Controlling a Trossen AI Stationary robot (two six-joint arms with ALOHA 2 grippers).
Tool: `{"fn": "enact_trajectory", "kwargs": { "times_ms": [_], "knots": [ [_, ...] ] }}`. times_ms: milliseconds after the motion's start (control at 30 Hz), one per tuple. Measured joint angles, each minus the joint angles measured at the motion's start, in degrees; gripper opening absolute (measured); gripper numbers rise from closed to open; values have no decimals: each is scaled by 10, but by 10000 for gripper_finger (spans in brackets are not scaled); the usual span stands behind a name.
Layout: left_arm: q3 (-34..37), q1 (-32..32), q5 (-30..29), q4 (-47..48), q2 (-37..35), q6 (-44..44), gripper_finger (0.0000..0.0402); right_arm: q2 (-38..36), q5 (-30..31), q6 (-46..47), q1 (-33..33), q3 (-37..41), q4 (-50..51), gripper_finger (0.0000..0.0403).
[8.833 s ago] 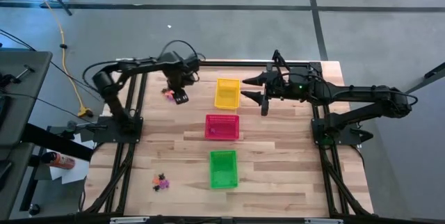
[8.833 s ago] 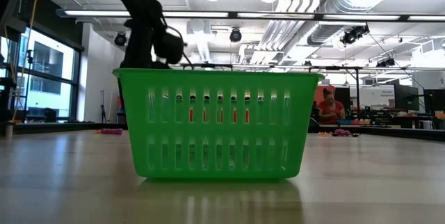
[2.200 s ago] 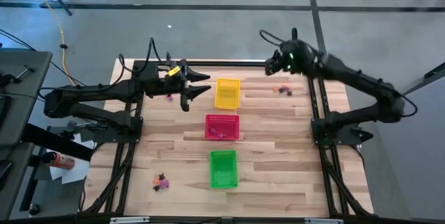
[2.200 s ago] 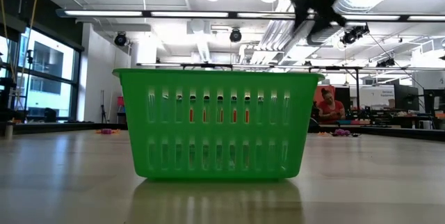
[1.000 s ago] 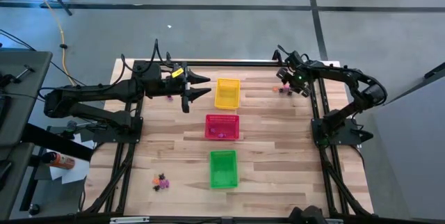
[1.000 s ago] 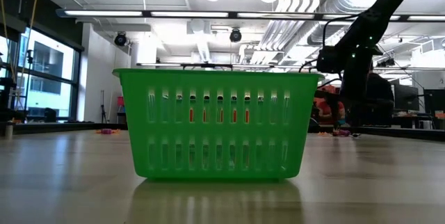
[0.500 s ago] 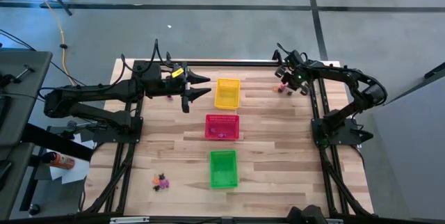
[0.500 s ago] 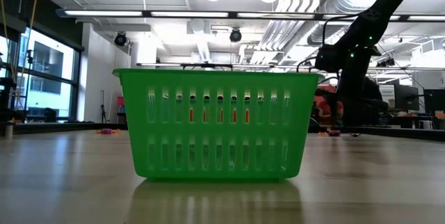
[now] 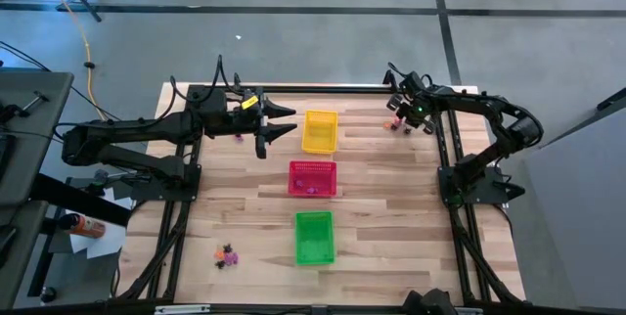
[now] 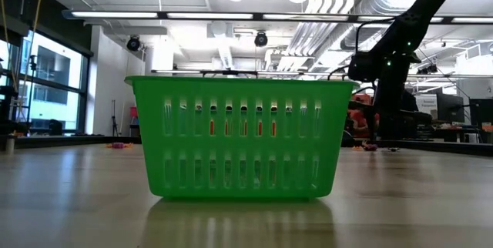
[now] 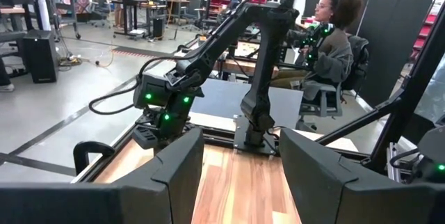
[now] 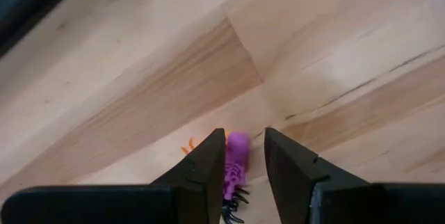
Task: Sort Halloween decoration
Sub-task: Put the purple skeleton toy into the red bin
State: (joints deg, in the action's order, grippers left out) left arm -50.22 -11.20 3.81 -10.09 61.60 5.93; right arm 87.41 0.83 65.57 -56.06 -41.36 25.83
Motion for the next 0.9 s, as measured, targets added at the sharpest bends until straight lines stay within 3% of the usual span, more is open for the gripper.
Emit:
{"fn": "enact_trajectory", "kwargs": {
  "times_ms": [400, 533, 667, 900],
  "knots": [
    [0, 0, 0, 3, 0, 0, 177, 23, 8, 11, 7, -2, -7, 92],
    [0, 0, 0, 12, -4, 0, 177, 16, 18, -14, 8, 0, -3, 62],
    [0, -2, 0, 12, -32, -11, 177, -12, 45, -57, 7, 2, 1, 11],
    [0, -23, -11, 13, -73, -26, 177, -106, 56, -137, 2, 1, 2, 6]
  ]
}}
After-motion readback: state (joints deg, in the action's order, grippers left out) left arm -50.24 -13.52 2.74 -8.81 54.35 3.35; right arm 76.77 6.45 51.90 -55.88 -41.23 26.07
